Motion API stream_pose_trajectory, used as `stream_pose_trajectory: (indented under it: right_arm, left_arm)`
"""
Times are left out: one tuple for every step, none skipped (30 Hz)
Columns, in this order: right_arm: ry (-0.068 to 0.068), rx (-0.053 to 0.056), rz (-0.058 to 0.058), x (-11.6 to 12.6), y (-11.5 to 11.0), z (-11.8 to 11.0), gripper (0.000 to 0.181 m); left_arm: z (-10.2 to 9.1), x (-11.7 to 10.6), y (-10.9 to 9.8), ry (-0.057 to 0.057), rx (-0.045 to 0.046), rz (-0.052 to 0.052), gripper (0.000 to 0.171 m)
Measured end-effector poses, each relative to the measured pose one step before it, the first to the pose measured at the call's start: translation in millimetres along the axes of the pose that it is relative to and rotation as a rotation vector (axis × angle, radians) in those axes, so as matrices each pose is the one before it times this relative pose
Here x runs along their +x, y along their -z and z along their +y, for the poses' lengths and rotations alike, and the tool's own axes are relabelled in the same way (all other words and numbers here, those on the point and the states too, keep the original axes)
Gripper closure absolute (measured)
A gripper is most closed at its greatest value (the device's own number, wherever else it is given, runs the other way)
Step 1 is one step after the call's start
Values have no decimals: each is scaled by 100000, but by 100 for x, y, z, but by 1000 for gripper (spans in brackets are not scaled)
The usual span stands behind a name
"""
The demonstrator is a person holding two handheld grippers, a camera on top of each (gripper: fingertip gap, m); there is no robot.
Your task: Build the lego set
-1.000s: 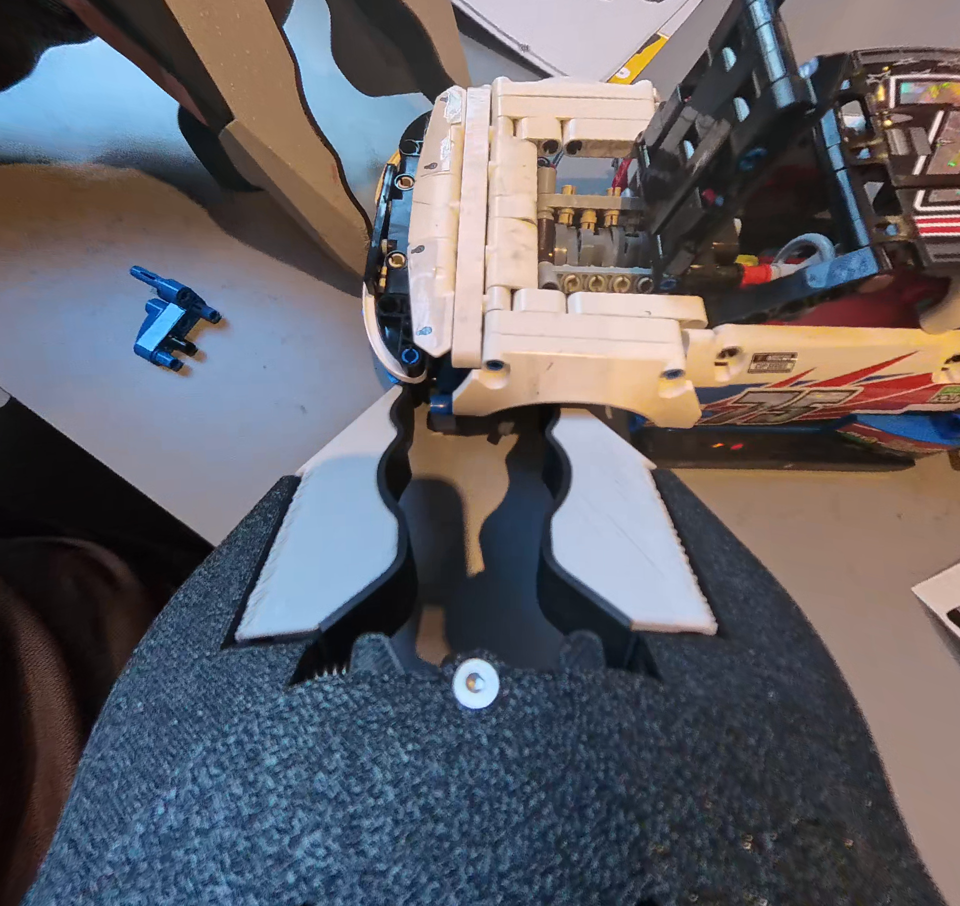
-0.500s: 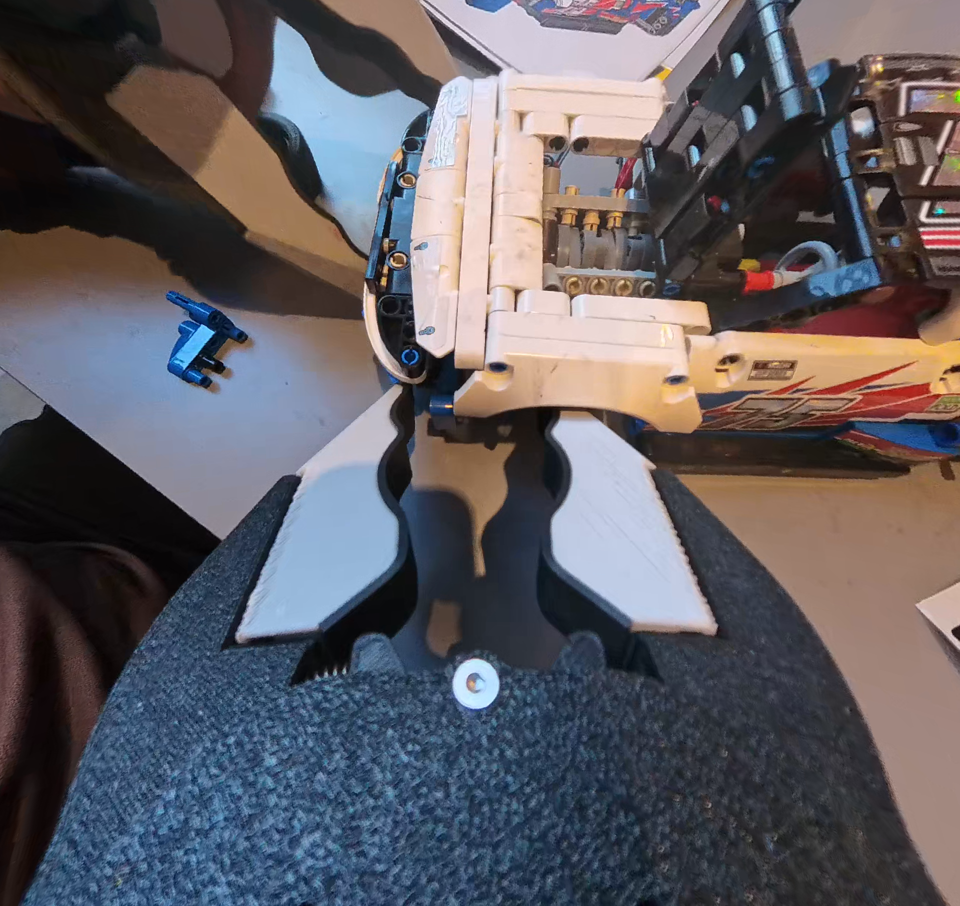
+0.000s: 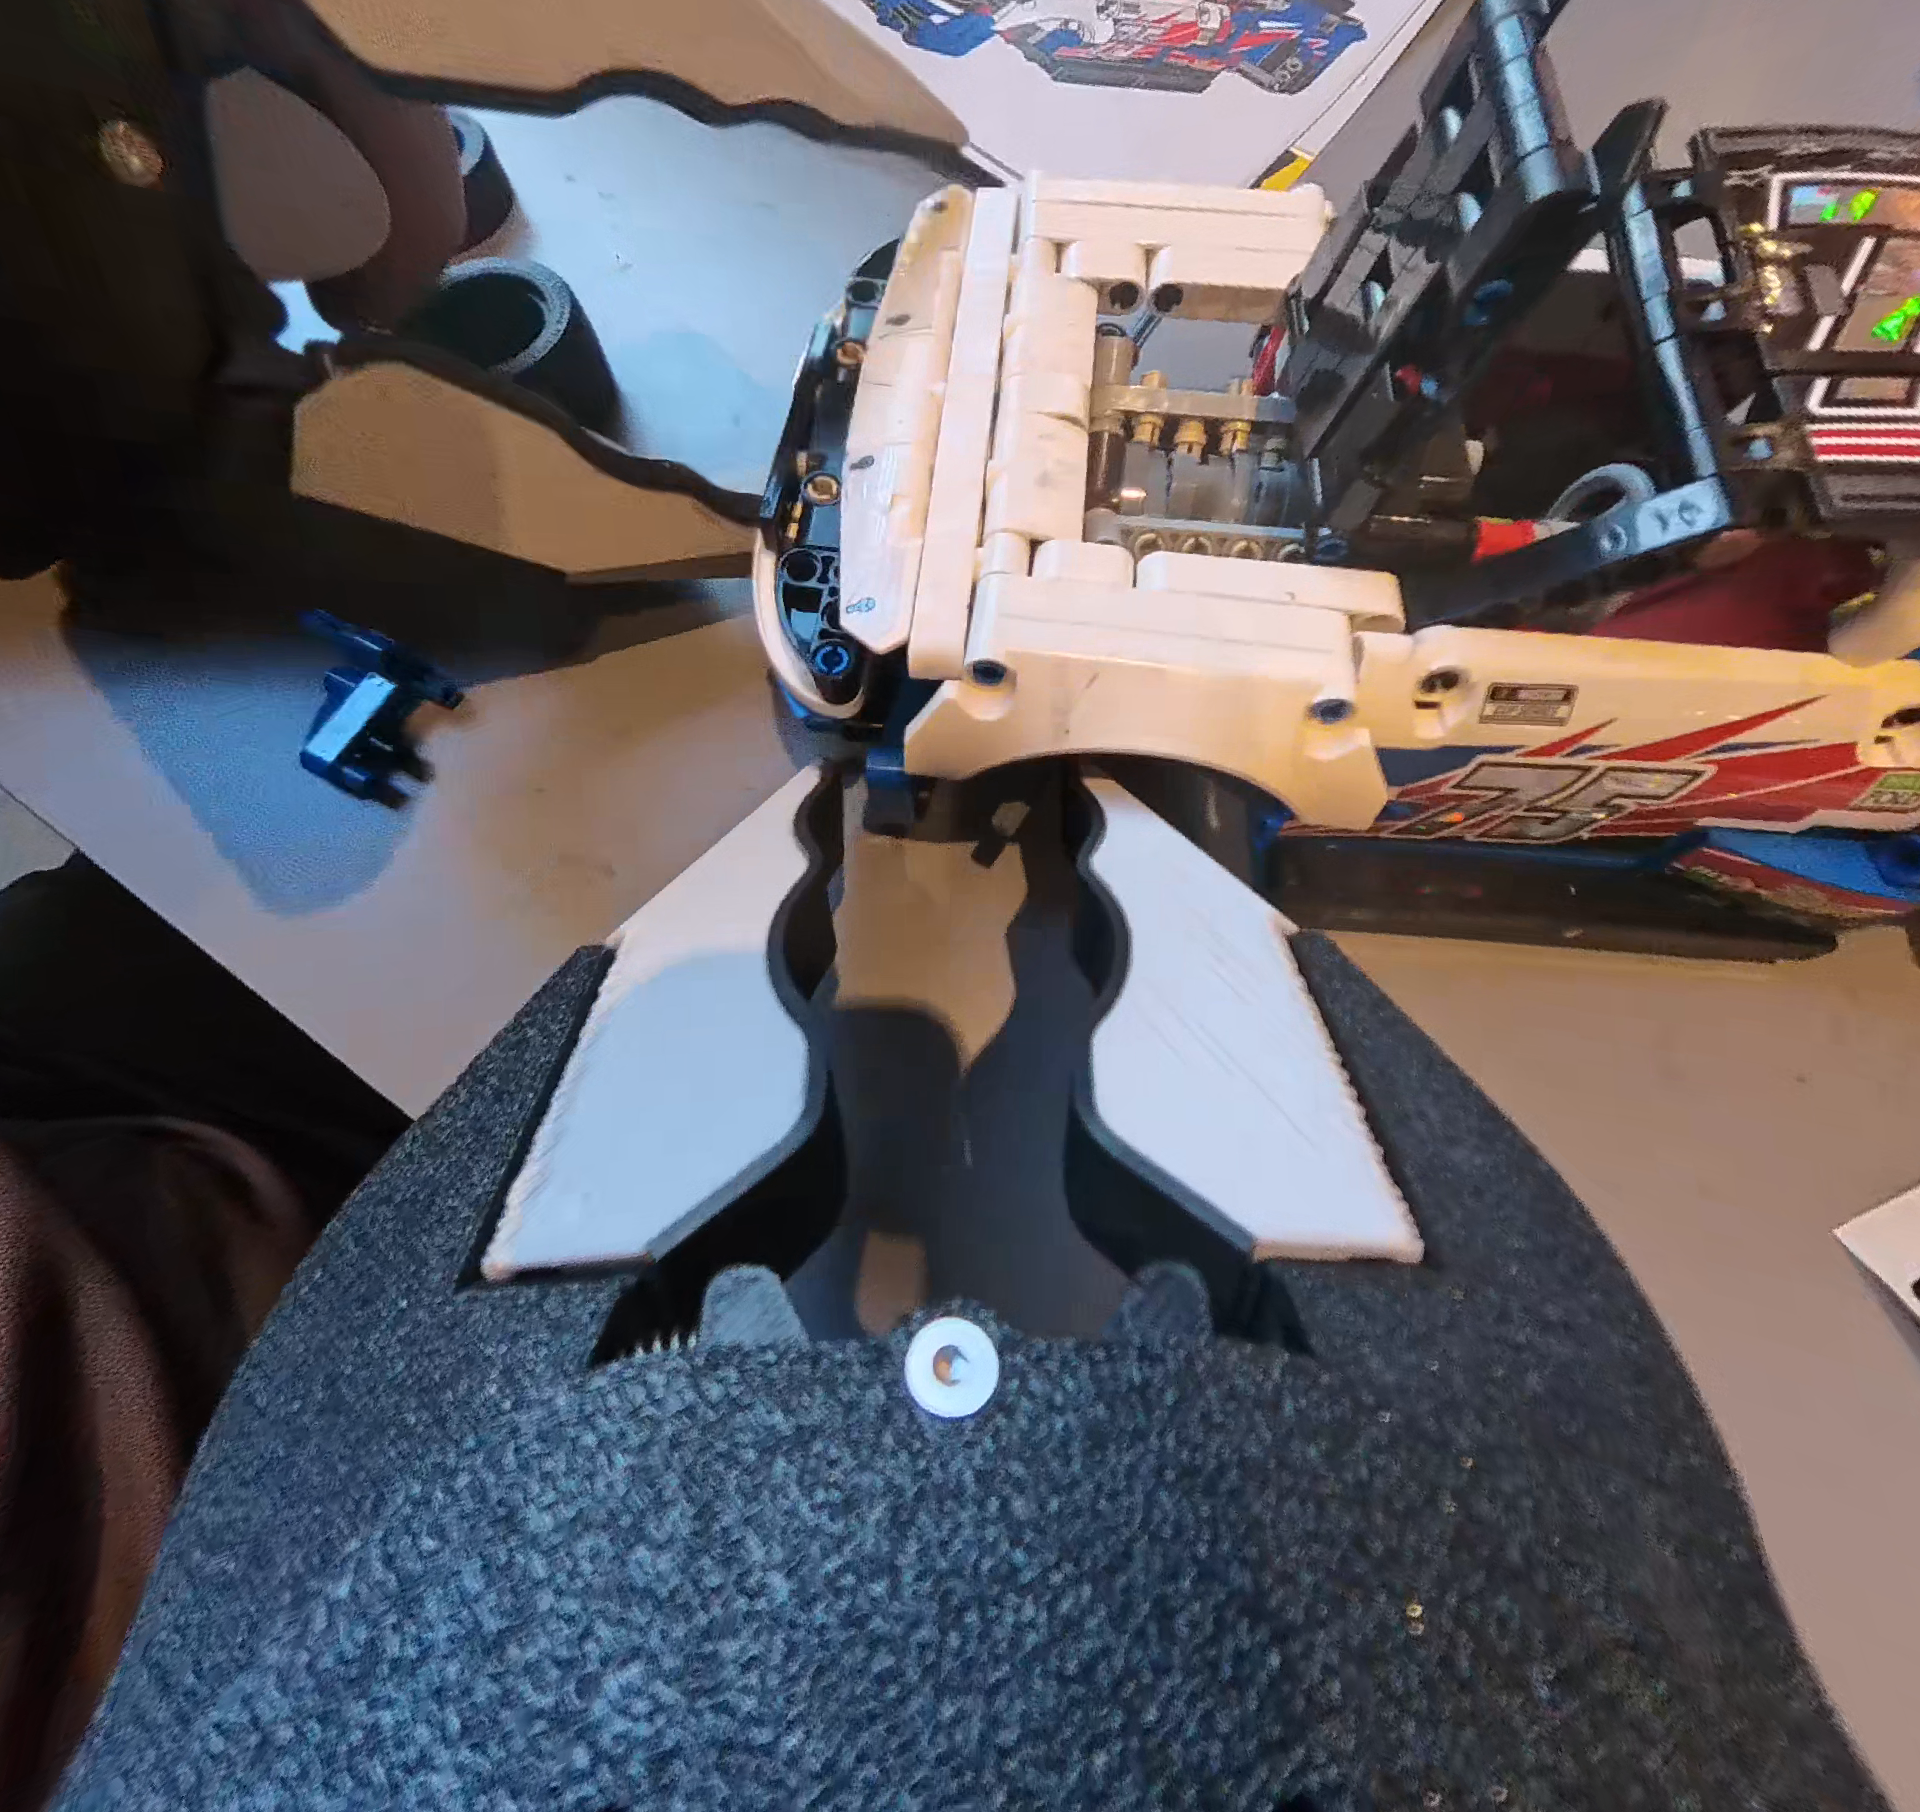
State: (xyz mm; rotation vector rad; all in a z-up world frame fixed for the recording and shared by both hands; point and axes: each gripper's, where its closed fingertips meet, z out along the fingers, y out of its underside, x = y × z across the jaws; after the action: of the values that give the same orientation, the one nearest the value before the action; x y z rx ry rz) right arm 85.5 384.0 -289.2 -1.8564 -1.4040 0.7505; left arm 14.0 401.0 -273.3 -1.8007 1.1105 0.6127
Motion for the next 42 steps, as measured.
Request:
stream_pose_trajectory:
  right_arm:
    - [364, -199, 239, 12, -23, -23, 139]
    - [282, -87, 127, 24, -15, -41, 137]
    - [59, 131, -92, 7, -2, -52, 137]
    - [-81, -45, -280, 20, -11, -20, 137]
    - [-126, -28, -307, 27, 8, -21, 137]
    - [-177, 164, -268, 24, 24, -50, 136]
    - [-126, 168, -291, 11, 30, -71, 136]
    - [101, 67, -240, 12, 26, -51, 136]
    - [214, -42, -87, 30, 22, -32, 136]
    - [61, -27, -194, 16, 1, -11, 135]
    - [-117, 54, -476, -15, 0, -21, 134]
    - [-191, 54, -411, -9, 9, -15, 133]
    - [-9, 32, -68, 44, 32, -20, 133]
    - [182, -2, 132, 57, 33, -2, 132]
    - [191, 140, 120, 64, 39, -48, 132]
    - [195, 321, 122, 70, 68, -80, 132]
    - [158, 449, -117, 51, 79, -134, 131]
    - [179, 661, -292, 21, 111, -191, 131]
    - [306, 966, 79, 57, 173, -272, 132]
    - [462, 1077, 320, 72, 223, -345, 133]
    - [558, 883, 89, -1, 256, -388, 133]
    - [689, 354, -101, -53, 224, -349, 132]
    - [906, -194, -241, -133, 145, -253, 132]
    - [883, -177, -216, -205, 100, -235, 132]
    - [836, -85, -40, -262, 87, -229, 131]
    - [921, -246, -27, -339, 37, -177, 130]
    - [1020, -500, -92, -410, -35, -97, 130]
    - [1050, -357, -301, -464, -116, -99, 130]
    - [1066, 59, -398, -510, -160, -185, 132]
    - [1049, 445, -506, -530, -198, -300, 134]
    - [858, 575, -894, -617, -248, -422, 135]
    - [744, 416, -1095, -683, -311, -474, 135]
    - [1181, 312, -846, -671, -372, -505, 135]
    - [1741, 181, -308, -595, -434, -479, 136]
    - [1846, 12, -73, -522, -487, -434, 138]
    - [1543, -89, -399, -527, -548, -412, 140]
    - [1248, -218, -820, -525, -604, -355, 141]
    - [1143, -198, -846, -501, -646, -315, 142]
    - [1083, -12, -688, -472, -632, -303, 143]
    - [1174, 29, -420, -479, -608, -300, 143]
    - [1286, -247, -211, -463, -569, -280, 143]
    - [1240, -366, -218, -470, -530, -263, 141]
  left_arm:
    - [-204, 7, 12, -4655, 453, -2650, 104]
    - [-167, 135, -11, -4395, 561, -1327, 108]
    - [-123, 116, -21, -3935, 578, -1026, 111]
    - [-108, 19, -32, -3173, 418, -1270, 112]
    - [-93, 109, -34, -2890, 419, -425, 114]
    - [-73, 230, -58, -3002, 424, 327, 119]
    - [-89, -23, -29, -3139, 349, -1420, 120]
    - [-92, 30, -31, -3329, 353, -1222, 121]
    - [-120, 47, -37, -3370, 463, -1136, 122]
    - [-123, 21, -38, -3943, 568, -1380, 123]
    - [-129, 1, -44, -3960, 535, -1371, 123]
    - [-150, -2, -27, -3585, 584, -1072, 123]
    - [-124, -7, -35, -3143, 578, -947, 124]
    - [-93, -53, -42, -2424, 420, -961, 124]
    - [-74, -129, -34, -1886, 524, -1333, 124]
    - [-62, -155, -4, -1514, 820, -1436, 125]
    - [-9, -214, 31, -646, 588, -1431, 125]
    - [-4, -303, 106, 316, 600, -1728, 127]
    - [0, -441, 162, 938, 687, -2231, 128]
    - [1, -519, 190, 1146, 232, -2354, 130]
    - [-15, -482, 185, 1096, 105, -1807, 131]
    - [-15, -381, 158, 1259, 86, -817, 132]
    - [-119, -320, 220, 1362, 507, -564, 134]
    - [8, -234, 281, 672, -530, -686, 134]
    - [79, -203, 311, -93, -501, -1097, 136]
    - [152, -76, 338, 184, -327, -228, 136]
    - [224, 11, 394, 226, -443, 493, 135]
    - [347, -28, 457, -244, -691, 356, 135]
    - [445, -78, 519, -359, -559, 155, 135]
    - [531, -174, 562, -94, -632, -118, 135]
    - [646, -205, 564, -155, -1001, -106, 135]
    - [722, -206, 560, -442, -1348, -148, 135]
    - [783, -197, 539, -354, -1503, -391, 135]
    - [824, -105, 531, -294, -1652, -185, 135]
    - [817, -12, 492, -442, -1598, -71, 135]
    - [875, 80, 434, -398, -1810, -27, 135]
    - [882, 184, 365, -273, -1968, 284, 135]
    - [862, 179, 312, 191, -2098, -24, 134]
    - [846, 135, 273, 493, -2188, -302, 134]
    - [782, 139, 276, 613, -1910, -218, 134]
    - [696, 130, 291, 800, -1678, -119, 134]
    - [628, 75, 373, 1162, -1454, -297, 135]
